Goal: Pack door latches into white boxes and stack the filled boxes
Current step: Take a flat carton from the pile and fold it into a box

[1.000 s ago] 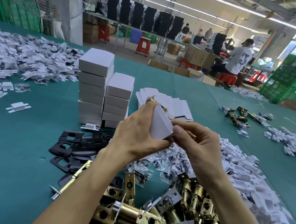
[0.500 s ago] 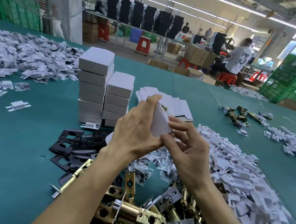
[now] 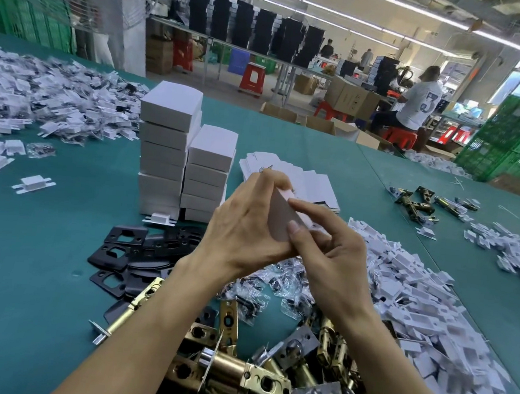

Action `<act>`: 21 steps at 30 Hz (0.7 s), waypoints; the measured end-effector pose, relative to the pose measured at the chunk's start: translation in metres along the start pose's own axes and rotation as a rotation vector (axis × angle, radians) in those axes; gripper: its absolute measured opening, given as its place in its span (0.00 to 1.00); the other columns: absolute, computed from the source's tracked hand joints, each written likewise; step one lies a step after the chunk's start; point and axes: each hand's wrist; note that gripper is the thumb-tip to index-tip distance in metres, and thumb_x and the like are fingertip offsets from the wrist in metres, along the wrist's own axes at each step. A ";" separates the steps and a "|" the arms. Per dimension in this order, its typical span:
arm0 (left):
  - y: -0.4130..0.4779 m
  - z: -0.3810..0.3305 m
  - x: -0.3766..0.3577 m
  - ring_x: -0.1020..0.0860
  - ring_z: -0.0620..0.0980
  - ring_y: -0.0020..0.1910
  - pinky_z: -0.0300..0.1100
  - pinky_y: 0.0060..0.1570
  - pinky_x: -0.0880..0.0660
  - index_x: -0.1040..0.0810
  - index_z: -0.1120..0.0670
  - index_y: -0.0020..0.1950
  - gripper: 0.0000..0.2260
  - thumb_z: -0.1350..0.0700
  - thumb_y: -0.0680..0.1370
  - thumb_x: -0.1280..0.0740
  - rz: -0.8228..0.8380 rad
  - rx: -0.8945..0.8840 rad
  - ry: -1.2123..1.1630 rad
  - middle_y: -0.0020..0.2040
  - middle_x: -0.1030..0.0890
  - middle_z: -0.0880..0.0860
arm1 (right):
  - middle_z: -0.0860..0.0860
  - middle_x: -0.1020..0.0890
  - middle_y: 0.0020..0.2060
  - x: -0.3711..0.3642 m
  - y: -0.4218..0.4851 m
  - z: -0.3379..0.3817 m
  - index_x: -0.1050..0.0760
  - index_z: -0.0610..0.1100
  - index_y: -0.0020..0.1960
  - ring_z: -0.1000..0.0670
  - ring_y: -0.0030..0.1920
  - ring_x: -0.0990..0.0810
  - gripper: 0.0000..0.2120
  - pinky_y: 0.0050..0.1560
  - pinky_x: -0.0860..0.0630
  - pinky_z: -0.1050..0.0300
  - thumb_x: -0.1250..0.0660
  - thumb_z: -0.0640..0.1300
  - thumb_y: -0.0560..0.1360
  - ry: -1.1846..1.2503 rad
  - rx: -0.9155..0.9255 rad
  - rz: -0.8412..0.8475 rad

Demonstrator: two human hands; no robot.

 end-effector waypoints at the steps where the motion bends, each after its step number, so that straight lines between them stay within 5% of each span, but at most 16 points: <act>1: 0.001 0.000 0.001 0.25 0.46 0.50 0.41 0.42 0.24 0.39 0.42 0.64 0.32 0.35 0.66 0.30 0.001 -0.014 -0.039 0.57 0.29 0.45 | 0.40 0.17 0.36 0.001 0.002 0.002 0.20 0.58 0.58 0.34 0.34 0.21 0.14 0.32 0.24 0.40 0.32 0.40 0.79 0.001 0.010 -0.026; 4: 0.005 0.001 0.003 0.29 0.47 0.59 0.37 0.51 0.27 0.36 0.47 0.68 0.36 0.35 0.67 0.26 -0.136 -0.020 -0.028 0.62 0.32 0.46 | 0.50 0.16 0.48 0.006 0.010 0.002 0.23 0.51 0.62 0.47 0.45 0.15 0.16 0.45 0.16 0.47 0.31 0.36 0.78 -0.063 0.030 -0.189; 7: 0.011 -0.003 0.007 0.24 0.41 0.44 0.33 0.40 0.26 0.28 0.51 0.53 0.22 0.36 0.71 0.29 -0.301 0.200 -0.171 0.49 0.24 0.48 | 0.49 0.21 0.58 0.011 0.014 -0.003 0.28 0.49 0.68 0.52 0.55 0.19 0.24 0.52 0.17 0.52 0.28 0.34 0.75 -0.124 0.077 -0.307; 10: 0.017 -0.003 0.015 0.16 0.47 0.41 0.47 0.40 0.19 0.26 0.51 0.55 0.27 0.29 0.72 0.35 0.032 0.707 -0.715 0.49 0.17 0.54 | 0.51 0.26 0.56 0.007 0.011 -0.003 0.31 0.49 0.70 0.53 0.60 0.22 0.29 0.56 0.19 0.56 0.27 0.32 0.73 -0.187 0.231 -0.252; 13: 0.017 0.000 0.019 0.16 0.59 0.47 0.56 0.45 0.18 0.24 0.55 0.66 0.38 0.27 0.69 0.38 0.370 0.838 -1.256 0.54 0.16 0.60 | 0.49 0.26 0.53 0.000 0.006 -0.004 0.26 0.46 0.66 0.50 0.57 0.24 0.30 0.56 0.22 0.61 0.27 0.27 0.69 -0.361 0.388 -0.104; 17: 0.017 0.002 0.017 0.18 0.56 0.45 0.54 0.44 0.18 0.22 0.57 0.62 0.26 0.39 0.74 0.34 0.315 0.838 -1.470 0.50 0.18 0.58 | 0.46 0.25 0.57 -0.003 0.007 -0.003 0.21 0.49 0.64 0.55 0.60 0.26 0.24 0.59 0.33 0.74 0.24 0.35 0.70 -0.475 0.379 0.128; 21: 0.015 0.004 0.015 0.17 0.55 0.43 0.54 0.45 0.18 0.21 0.58 0.60 0.21 0.48 0.72 0.32 0.321 0.830 -1.454 0.47 0.16 0.57 | 0.51 0.26 0.64 -0.001 0.011 -0.003 0.21 0.55 0.62 0.50 0.67 0.29 0.16 0.65 0.33 0.63 0.28 0.47 0.75 -0.498 0.321 0.169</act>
Point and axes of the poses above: each hand's wrist, its own y-axis towards the middle knuckle, its own x-axis out of the back of the hand, z = x × y
